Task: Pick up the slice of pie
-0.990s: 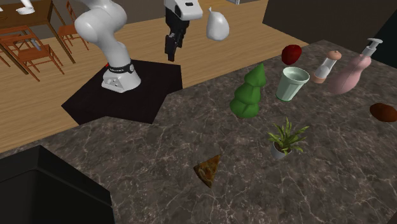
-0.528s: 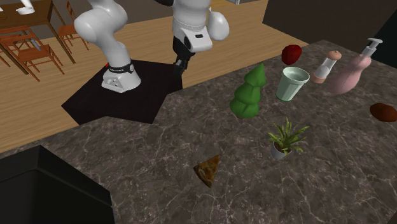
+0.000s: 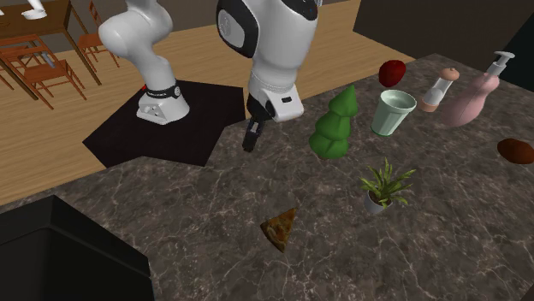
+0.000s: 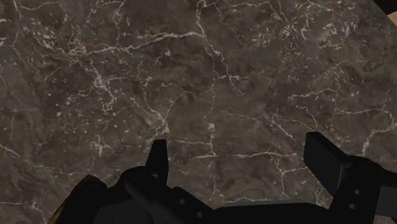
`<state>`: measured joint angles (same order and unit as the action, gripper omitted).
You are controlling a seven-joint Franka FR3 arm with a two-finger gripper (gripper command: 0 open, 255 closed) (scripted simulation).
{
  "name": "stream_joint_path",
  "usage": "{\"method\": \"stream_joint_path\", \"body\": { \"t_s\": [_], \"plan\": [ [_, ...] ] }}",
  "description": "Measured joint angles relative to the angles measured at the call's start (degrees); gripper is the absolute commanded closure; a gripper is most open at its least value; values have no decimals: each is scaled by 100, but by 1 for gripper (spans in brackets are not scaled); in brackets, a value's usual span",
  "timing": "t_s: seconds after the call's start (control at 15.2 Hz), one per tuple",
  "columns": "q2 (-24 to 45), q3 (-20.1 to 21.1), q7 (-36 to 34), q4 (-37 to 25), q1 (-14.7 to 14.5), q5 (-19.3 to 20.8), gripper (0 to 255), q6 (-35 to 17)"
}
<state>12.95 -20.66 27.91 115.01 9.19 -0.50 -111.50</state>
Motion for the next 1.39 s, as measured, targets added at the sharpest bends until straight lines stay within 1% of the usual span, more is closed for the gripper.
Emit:
{"method": "stream_joint_path", "body": {
  "t_s": [0.46,0.73,1.12,1.39],
  "plan": [
    [1582,-21,527,-1430,495,-301,0,19],
    [2541,28,710,-2552,825,-438,0,256],
    [4111,125,870,-4605,1393,-571,0,803],
    [4417,159,870,-4890,1473,-601,0,783]
  ]
}}
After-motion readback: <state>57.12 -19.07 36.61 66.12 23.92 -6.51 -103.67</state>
